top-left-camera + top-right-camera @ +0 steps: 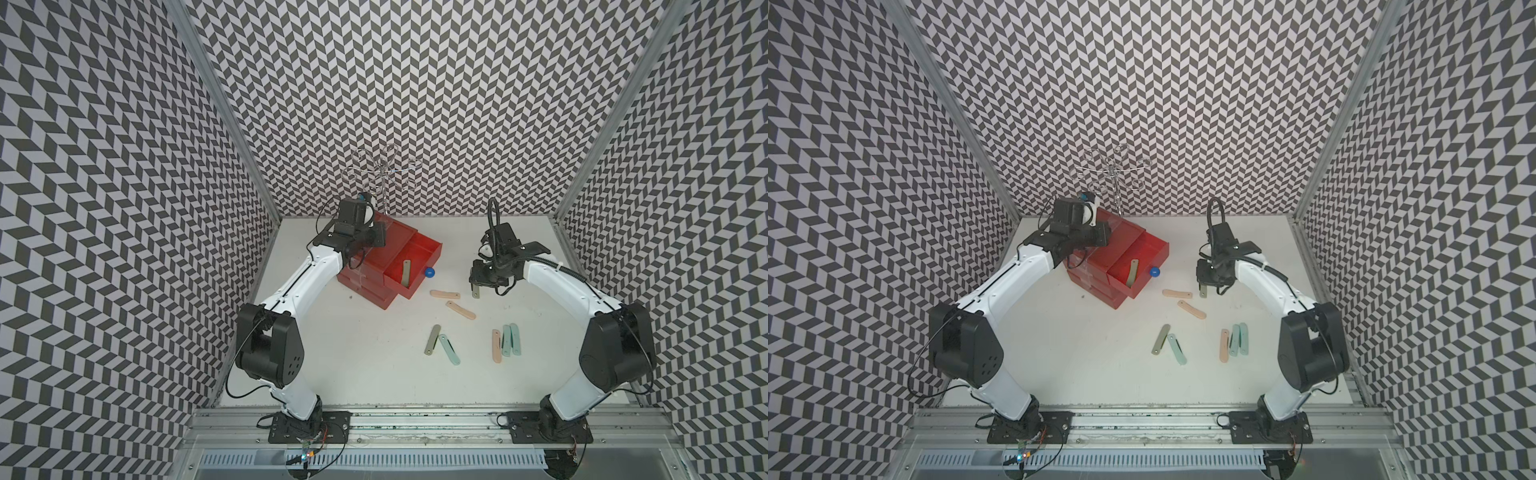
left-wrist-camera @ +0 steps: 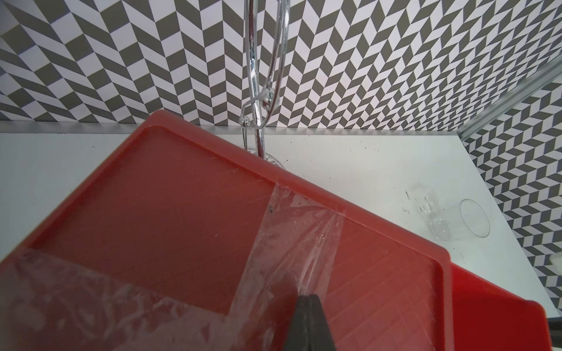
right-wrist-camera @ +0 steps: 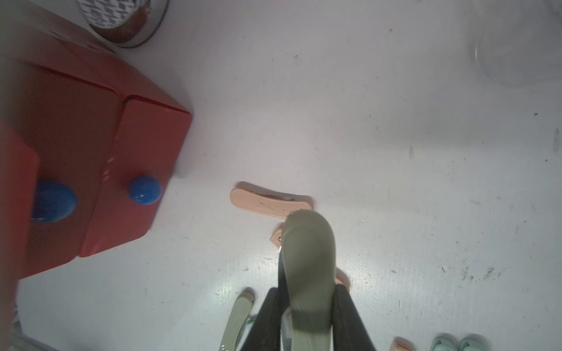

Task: Place the fruit knives into the drawer by color
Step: Pick up the fruit knife from the center of the board, then place the fruit knife in the drawer.

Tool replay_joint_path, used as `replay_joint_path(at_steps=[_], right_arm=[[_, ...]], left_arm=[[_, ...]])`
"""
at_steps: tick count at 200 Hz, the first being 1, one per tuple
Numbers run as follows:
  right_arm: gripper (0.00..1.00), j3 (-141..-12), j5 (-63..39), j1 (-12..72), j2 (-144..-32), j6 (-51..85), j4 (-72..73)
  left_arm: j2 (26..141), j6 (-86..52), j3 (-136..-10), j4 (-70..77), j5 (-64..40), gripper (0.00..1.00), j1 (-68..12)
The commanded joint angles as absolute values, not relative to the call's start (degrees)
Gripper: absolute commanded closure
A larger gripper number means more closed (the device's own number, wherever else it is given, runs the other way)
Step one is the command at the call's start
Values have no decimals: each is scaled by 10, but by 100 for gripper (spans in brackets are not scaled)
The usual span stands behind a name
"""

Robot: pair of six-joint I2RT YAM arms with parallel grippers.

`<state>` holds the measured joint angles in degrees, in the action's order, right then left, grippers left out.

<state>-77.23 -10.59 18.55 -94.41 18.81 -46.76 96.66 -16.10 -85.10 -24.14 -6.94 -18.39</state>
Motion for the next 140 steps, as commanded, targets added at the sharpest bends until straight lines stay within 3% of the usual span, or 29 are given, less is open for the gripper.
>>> replay_joint_path(at_steps=[1, 66, 140], right_arm=[[81, -810, -135, 197, -919, 178, -468], [80, -920, -198, 238, -907, 181, -441], [78, -912, -297, 277, -911, 242, -244]], left_arm=[[1012, -154, -829, -345, -41, 100, -181], [1012, -154, -829, -345, -41, 100, -182], [1013, -154, -829, -346, -40, 100, -183]])
